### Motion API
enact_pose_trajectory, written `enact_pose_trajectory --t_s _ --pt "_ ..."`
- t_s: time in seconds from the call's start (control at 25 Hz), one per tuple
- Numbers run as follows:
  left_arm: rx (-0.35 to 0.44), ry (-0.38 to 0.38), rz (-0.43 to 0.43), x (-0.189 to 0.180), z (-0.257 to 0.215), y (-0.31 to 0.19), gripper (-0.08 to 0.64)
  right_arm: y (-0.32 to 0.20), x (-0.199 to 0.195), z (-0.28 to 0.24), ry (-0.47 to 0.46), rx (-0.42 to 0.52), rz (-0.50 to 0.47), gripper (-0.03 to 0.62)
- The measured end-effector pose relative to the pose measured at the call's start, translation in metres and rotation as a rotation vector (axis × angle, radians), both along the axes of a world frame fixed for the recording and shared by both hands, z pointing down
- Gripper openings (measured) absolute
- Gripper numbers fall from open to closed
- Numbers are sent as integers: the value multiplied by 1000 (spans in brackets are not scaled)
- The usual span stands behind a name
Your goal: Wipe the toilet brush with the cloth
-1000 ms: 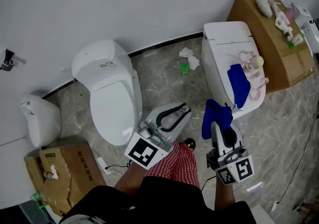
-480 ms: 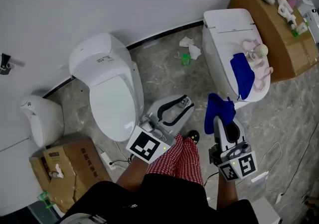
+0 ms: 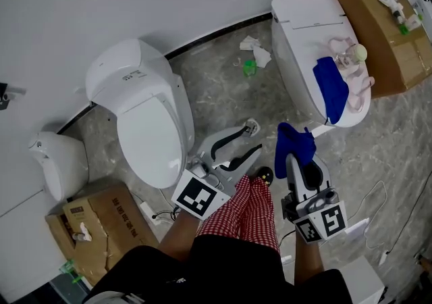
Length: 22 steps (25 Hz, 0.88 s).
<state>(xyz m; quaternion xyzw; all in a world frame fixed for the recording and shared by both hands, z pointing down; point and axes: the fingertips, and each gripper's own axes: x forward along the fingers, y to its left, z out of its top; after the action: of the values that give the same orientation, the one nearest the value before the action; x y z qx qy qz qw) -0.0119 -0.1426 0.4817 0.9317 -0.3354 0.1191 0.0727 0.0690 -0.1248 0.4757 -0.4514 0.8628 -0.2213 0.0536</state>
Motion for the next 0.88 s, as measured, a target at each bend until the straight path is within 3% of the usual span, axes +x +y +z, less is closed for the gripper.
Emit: enact_pose_trajectory --t_s 0.52,0.72,0.88 --pt "-73 54 26 5 44 -4 189 -3 0 42 17 -42 -13 69" --pt "-108 46 23 2 72 -6 203 -10 6 54 -41 -63 18 69" --pt "-143 23 19 -4 97 -9 212 -15 9 71 -24 -63 32 69"
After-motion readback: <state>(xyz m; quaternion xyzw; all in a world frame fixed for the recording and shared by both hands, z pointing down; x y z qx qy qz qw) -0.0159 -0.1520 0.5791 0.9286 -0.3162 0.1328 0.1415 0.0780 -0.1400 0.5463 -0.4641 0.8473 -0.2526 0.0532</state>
